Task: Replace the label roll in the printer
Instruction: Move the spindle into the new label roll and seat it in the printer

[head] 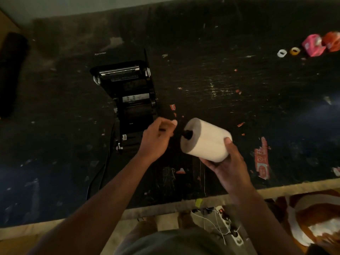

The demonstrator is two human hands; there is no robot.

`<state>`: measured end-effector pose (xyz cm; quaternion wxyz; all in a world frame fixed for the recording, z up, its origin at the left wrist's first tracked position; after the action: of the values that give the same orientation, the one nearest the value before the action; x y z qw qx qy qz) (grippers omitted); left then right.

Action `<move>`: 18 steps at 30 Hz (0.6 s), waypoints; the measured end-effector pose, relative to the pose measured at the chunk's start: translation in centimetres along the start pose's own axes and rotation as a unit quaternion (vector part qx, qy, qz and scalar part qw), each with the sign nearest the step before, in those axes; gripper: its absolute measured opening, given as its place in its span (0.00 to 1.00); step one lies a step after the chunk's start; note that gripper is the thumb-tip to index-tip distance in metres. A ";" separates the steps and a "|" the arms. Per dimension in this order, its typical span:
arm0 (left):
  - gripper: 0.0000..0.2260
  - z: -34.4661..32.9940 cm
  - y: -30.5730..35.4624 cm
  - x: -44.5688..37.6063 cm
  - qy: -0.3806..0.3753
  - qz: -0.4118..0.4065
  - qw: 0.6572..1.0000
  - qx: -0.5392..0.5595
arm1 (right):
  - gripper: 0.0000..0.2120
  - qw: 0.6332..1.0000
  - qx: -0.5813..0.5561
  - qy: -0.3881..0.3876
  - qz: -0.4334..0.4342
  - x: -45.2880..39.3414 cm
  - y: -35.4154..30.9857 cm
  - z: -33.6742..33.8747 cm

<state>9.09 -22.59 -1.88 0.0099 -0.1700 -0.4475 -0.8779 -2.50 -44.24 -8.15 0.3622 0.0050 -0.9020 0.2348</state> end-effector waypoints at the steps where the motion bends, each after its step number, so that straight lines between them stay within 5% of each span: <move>1: 0.07 -1.5 0.0 -3.0 0.002 -0.010 0.997 -0.082 | 0.34 1.000 0.008 0.021 0.005 -1.4 -1.3 1.6; 5: 0.15 -7.1 -0.2 -8.7 -0.101 -0.058 0.923 -0.367 | 0.34 0.999 -0.007 0.039 0.008 -1.7 -3.4 5.2; 8: 0.26 -7.9 -1.9 -10.5 -0.129 -0.033 0.871 -0.472 | 0.21 0.999 -0.021 0.029 0.016 -0.9 -3.4 5.5; 13: 0.37 -8.2 -4.2 -11.9 -0.108 0.022 0.870 -0.480 | 0.14 0.999 -0.022 0.017 0.036 0.1 -3.4 5.7; 18: 0.29 -7.6 -5.3 -12.8 -0.097 0.089 0.902 -0.412 | 0.09 0.998 -0.033 0.021 0.044 0.3 -3.9 6.6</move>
<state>18.04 -27.13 -14.03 -0.0265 -0.2817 -0.0278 -0.9587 -6.35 -50.43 -10.42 0.3705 -0.0519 -0.9008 0.2207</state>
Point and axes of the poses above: each hand's wrist, its own x-axis away from the middle knuckle, its own z-axis out of the back of the hand, y = z × x, the point moved 10 cm from there along -x, towards the middle knuckle, and after that the axes turned 13 degrees about -x, right-handed, at the moved point
